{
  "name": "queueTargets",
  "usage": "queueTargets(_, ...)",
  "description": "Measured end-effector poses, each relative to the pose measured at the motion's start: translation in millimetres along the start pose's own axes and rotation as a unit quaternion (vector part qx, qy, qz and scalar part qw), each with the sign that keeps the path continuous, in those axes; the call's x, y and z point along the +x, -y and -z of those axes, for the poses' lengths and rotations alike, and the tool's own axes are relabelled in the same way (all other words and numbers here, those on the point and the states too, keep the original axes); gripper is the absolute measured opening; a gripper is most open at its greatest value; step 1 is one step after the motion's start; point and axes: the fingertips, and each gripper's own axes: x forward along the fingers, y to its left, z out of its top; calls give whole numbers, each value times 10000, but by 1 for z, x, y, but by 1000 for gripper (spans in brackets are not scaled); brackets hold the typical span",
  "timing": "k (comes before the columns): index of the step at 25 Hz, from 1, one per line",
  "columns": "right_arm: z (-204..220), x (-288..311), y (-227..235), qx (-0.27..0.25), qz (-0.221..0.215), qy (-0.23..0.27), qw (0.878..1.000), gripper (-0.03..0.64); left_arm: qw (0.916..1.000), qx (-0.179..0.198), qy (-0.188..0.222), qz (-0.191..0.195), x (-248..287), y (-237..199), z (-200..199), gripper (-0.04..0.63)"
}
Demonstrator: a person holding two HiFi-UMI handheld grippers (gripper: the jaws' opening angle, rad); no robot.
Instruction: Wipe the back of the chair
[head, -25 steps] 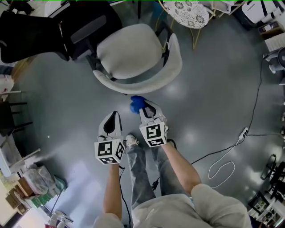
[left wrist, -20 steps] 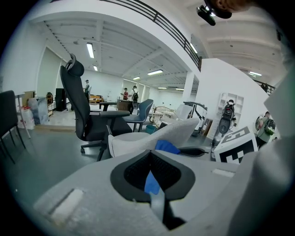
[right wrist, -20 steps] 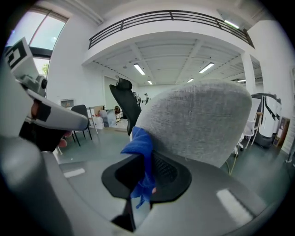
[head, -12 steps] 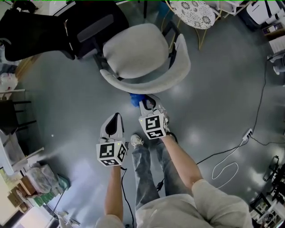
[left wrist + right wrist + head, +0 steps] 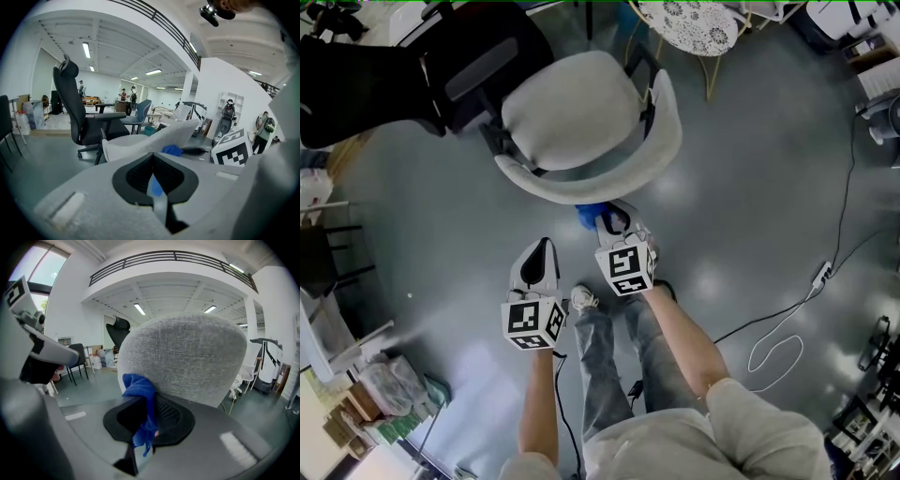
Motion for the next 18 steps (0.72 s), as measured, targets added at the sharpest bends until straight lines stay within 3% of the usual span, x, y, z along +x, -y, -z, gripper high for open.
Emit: queueTargets(18,8,-23,133,26,625,1,9980,38,9999,51,-16,150,31,44,-8,5)
